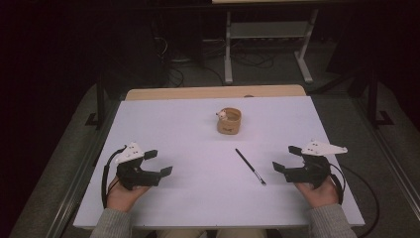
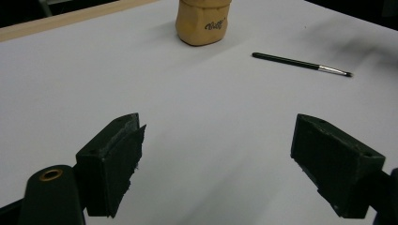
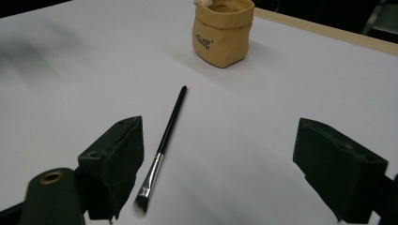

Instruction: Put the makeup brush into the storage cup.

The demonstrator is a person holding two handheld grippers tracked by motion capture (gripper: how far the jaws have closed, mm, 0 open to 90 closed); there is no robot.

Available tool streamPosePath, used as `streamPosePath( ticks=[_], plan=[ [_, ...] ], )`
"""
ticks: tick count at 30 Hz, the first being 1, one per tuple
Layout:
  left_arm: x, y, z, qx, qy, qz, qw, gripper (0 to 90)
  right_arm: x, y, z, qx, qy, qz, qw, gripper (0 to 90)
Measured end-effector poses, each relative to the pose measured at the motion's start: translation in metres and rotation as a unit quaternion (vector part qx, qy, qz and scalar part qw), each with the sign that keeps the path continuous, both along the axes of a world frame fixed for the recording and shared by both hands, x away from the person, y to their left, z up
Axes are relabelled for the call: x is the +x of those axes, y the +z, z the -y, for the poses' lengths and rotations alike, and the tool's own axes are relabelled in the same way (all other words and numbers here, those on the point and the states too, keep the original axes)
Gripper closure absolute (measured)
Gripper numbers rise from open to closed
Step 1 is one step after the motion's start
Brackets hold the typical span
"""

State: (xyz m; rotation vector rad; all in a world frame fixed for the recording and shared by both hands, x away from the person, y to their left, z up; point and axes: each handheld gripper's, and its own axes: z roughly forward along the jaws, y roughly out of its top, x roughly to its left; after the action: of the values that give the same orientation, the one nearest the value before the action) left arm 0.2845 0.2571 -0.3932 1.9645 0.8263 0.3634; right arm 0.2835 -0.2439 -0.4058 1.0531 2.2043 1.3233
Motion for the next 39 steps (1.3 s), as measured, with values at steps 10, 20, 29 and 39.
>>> streamPosePath(
  ticks=[10, 20, 29, 39],
  plan=[
    [0.000, 0.000, -0.001, 0.001, 0.000, -0.002, 1.0000, 16.1, -0.001, 0.001, 0.001, -0.001, -0.002, -0.001, 1.0000, 15.5],
    [-0.001, 0.001, -0.002, 0.000, 0.001, -0.001, 1.0000, 16.1, -0.003, 0.004, -0.002, -0.011, 0.000, 0.001, 0.9999, 15.9],
    [-0.001, 0.001, -0.004, 0.001, 0.000, 0.000, 1.0000, 16.1, -0.004, 0.007, -0.006, -0.017, 0.006, 0.002, 0.9998, 16.2],
    [-0.001, 0.003, -0.005, -0.001, 0.002, 0.002, 1.0000, 16.1, -0.005, 0.011, -0.012, -0.020, 0.012, 0.007, 0.9997, 16.3]
  ],
)
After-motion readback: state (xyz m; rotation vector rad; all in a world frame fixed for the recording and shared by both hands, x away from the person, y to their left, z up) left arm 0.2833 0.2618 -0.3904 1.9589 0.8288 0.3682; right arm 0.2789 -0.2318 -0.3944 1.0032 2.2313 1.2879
